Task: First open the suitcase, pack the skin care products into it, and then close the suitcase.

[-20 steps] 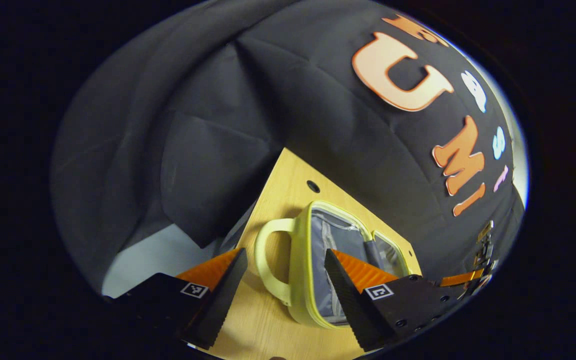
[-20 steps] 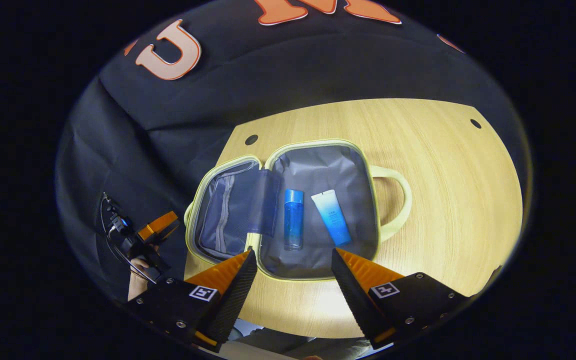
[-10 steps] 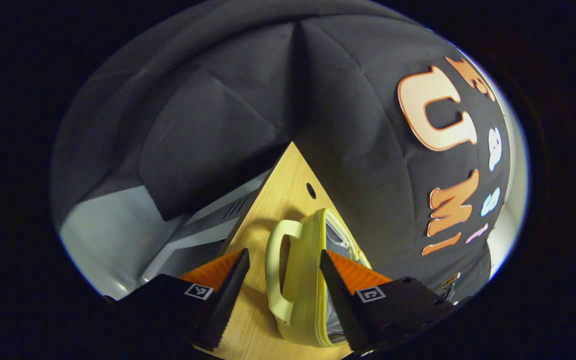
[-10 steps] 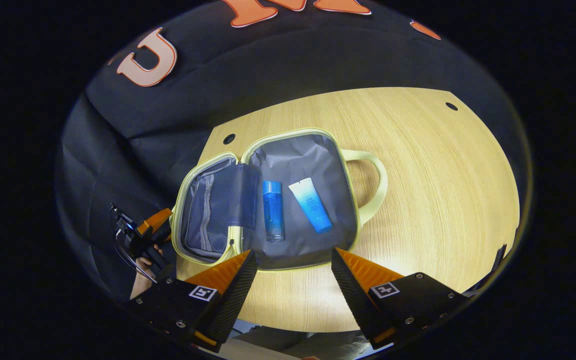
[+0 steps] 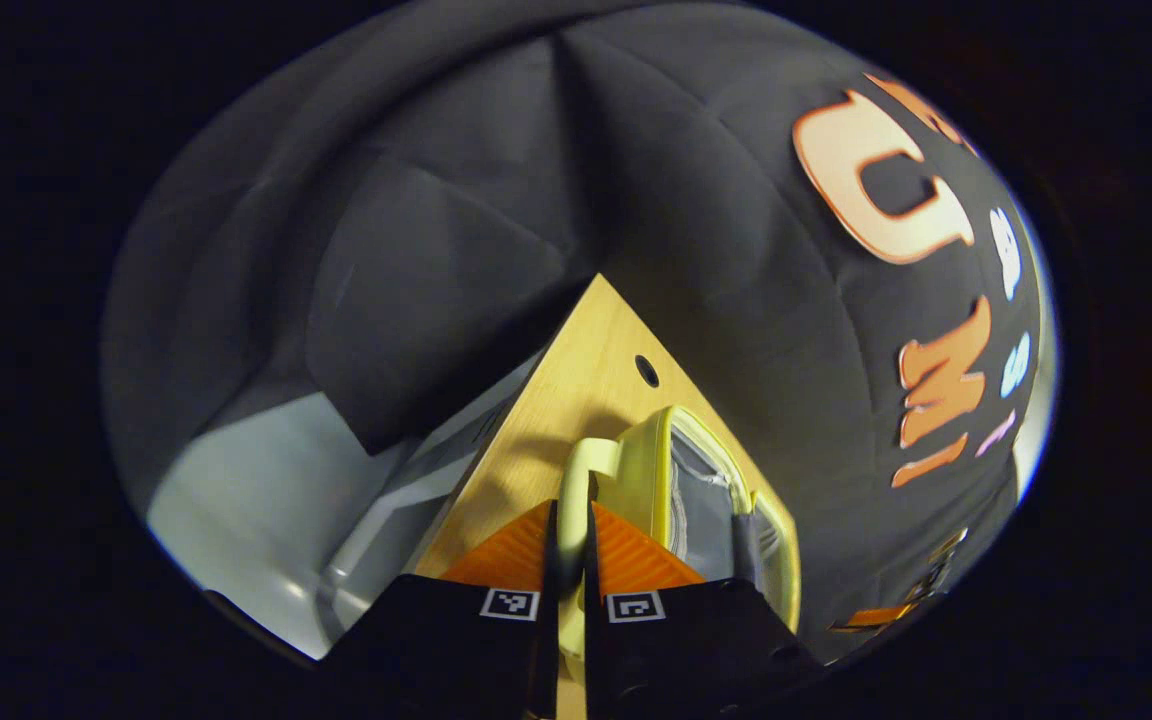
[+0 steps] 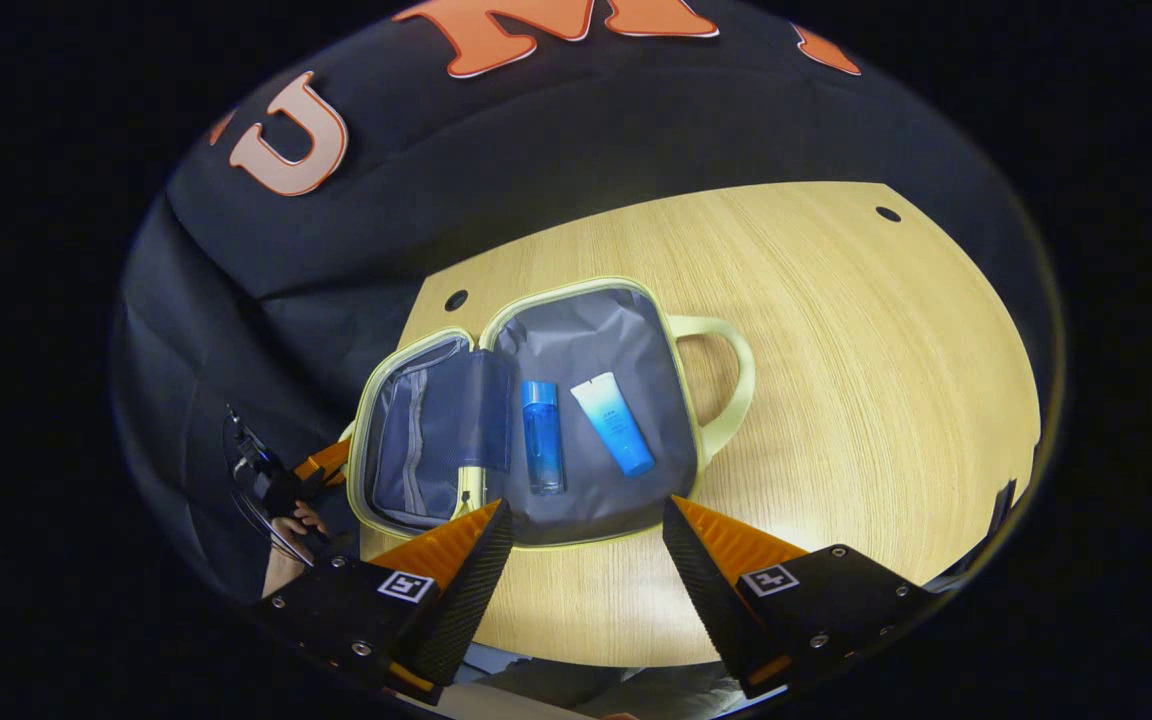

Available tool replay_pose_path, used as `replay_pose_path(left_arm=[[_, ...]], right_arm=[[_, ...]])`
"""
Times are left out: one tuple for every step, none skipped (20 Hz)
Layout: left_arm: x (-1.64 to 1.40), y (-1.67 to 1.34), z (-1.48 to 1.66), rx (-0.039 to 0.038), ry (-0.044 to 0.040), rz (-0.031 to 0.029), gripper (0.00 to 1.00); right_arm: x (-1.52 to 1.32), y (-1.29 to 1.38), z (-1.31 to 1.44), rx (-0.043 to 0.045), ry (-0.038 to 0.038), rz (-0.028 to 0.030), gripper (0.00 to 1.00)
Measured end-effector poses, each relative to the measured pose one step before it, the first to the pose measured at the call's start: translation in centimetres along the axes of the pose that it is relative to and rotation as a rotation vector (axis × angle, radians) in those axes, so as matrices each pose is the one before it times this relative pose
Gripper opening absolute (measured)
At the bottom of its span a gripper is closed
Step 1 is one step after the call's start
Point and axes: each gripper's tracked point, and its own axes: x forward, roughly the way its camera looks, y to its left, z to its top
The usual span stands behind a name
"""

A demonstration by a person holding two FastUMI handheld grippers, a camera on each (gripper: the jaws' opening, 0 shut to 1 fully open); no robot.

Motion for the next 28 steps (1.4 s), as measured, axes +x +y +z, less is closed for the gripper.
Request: replay_pose_path(left_arm=[[-0.685,-1.198,0.637,0.05207,-0.00388,0.00485,0.11],[-0.652,-1.276,0.939,0.03610,-0.00937,0.00040,0.10],[-0.845,-1.261,1.181,0.01800,-0.01121,-0.00844,0.11],[-0.822,-1.429,1.094,0.01317,-0.01286,-0.01208,0.10],[-0.766,-1.793,0.940,0.01600,-0.01233,-0.01418,0.10],[-0.832,-1.704,0.857,0.02585,-0.00771,-0.01288,0.10],[-0.713,-1.800,0.539,0.03831,-0.00475,-0.01037,0.10],[-0.553,-1.941,0.477,0.04364,0.00590,-0.00682,0.11],[-0.381,-2.022,0.655,0.03906,0.00127,-0.00870,0.11],[-0.446,-1.670,0.530,0.03601,0.00122,-0.00397,0.10],[-0.531,-1.651,0.465,0.04016,0.00198,0.00007,0.10],[-0.332,-1.578,0.540,0.04248,-0.00250,0.00849,0.11],[-0.213,-1.438,0.342,0.04866,0.00156,0.01228,0.11],[-0.054,-1.238,0.321,0.04920,0.00025,0.02745,0.10],[-0.029,-1.282,0.470,0.04611,-0.00154,0.03308,0.10],[-0.221,-1.594,0.462,0.05014,-0.00223,0.02135,0.10],[-0.071,-1.835,0.258,0.05524,-0.00481,0.01629,0.10],[-0.015,-1.708,0.331,0.05207,-0.00155,0.01222,0.11],[-0.029,-1.745,0.574,0.04181,-0.00076,0.00771,0.11],[0.072,-1.680,0.729,0.03578,0.00136,0.00916,0.11],[0.018,-1.489,0.560,0.03998,0.00426,0.01364,0.11],[0.321,-1.546,0.551,0.03835,-0.00037,0.01141,0.11],[0.295,-1.779,0.454,0.03573,-0.00023,-0.00116,0.11],[0.161,-1.872,0.397,0.02980,0.00130,-0.00705,0.11],[0.347,-1.814,0.456,0.02940,0.00139,-0.00637,0.11],[0.502,-1.779,0.377,0.02641,0.00243,-0.00828,0.11],[0.666,-1.704,0.224,0.02209,0.00387,-0.00562,0.11],[0.692,-1.613,-0.009,0.01888,0.00800,-0.00178,0.11]], right_arm=[[-0.173,-0.201,0.171,-0.00421,-0.00905,-0.00152,0.95],[-0.191,-0.143,0.212,-0.00602,-0.01325,0.00183,0.96],[-0.208,-0.042,0.345,-0.00145,-0.01049,0.00280,0.96],[-0.427,0.052,0.293,0.00136,-0.00821,0.00946,0.95],[-0.055,0.014,0.512,0.00048,-0.01764,0.00675,0.96],[-0.398,-0.033,0.934,-0.00361,-0.02319,0.00624,0.96],[-0.355,-0.054,1.164,-0.00614,-0.02553,0.00523,0.96],[-0.624,-0.269,1.204,-0.00533,-0.02953,0.00491,0.96],[-0.342,-0.209,1.107,-0.00314,-0.02768,0.00410,0.96],[-0.464,-0.493,1.108,0.00055,-0.02690,0.00044,0.95],[-0.521,-0.459,1.216,0.00161,-0.02845,0.00119,0.96],[-0.458,-0.543,1.075,0.00083,-0.02829,-0.00014,0.95],[-0.387,-0.613,1.121,-0.00266,-0.02862,0.00340,0.96],[-0.539,-0.773,0.846,-0.00422,-0.02108,0.00742,0.95],[-0.338,-0.659,0.476,-0.00155,-0.00949,0.00048,0.96],[-0.188,-0.899,0.345,-0.00278,-0.00806,0.00303,0.96],[-0.191,-0.750,0.331,-0.00262,-0.00949,0.00127,0.96],[-0.415,-1.025,0.545,-0.00553,-0.00899,-0.00021,0.96],[-0.365,-0.916,0.448,-0.00633,-0.01063,-0.00172,0.96],[-0.424,-0.960,0.331,-0.00647,-0.00905,-0.00270,0.96],[-0.247,-0.898,0.323,-0.00447,-0.00797,-0.00074,0.96],[-0.252,-0.711,0.239,-0.00532,-0.00665,0.00320,0.96],[-0.267,-0.819,0.234,-0.00799,-0.00467,-0.00057,0.96],[-0.215,-0.921,0.128,-0.01069,-0.00311,-0.00010,0.95],[-0.171,-0.764,0.177,-0.01119,-0.00545,-0.00377,0.96],[-0.163,-0.960,0.337,-0.01527,-0.00933,-0.00303,0.96],[-0.118,-1.068,0.404,-0.01762,-0.01545,-0.01308,0.96],[-0.182,-1.126,0.377,-0.02011,-0.01414,-0.01400,0.96]])
